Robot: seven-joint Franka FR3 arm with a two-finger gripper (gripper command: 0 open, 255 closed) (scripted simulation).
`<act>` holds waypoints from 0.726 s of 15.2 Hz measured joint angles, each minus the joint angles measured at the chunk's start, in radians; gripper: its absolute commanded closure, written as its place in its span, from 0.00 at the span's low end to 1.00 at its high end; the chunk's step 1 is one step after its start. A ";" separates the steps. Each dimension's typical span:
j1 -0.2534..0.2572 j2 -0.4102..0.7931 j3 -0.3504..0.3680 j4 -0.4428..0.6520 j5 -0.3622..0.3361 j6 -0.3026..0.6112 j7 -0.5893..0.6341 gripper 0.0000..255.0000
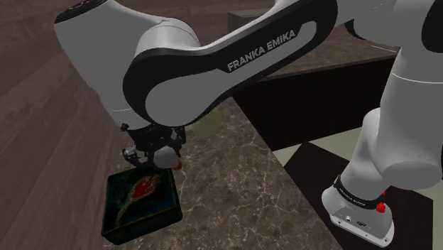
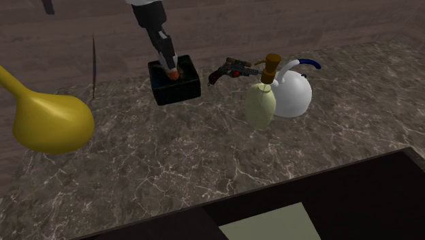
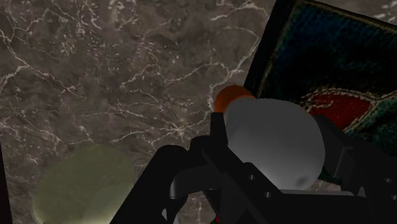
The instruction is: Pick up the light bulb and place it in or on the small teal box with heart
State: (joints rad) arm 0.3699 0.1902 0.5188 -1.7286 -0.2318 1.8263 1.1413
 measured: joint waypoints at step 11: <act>0.172 0.362 -0.015 0.446 -0.150 -0.137 0.104 1.00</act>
State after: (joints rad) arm 0.5416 0.5525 0.5036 -1.2822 -0.3819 1.6896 1.2457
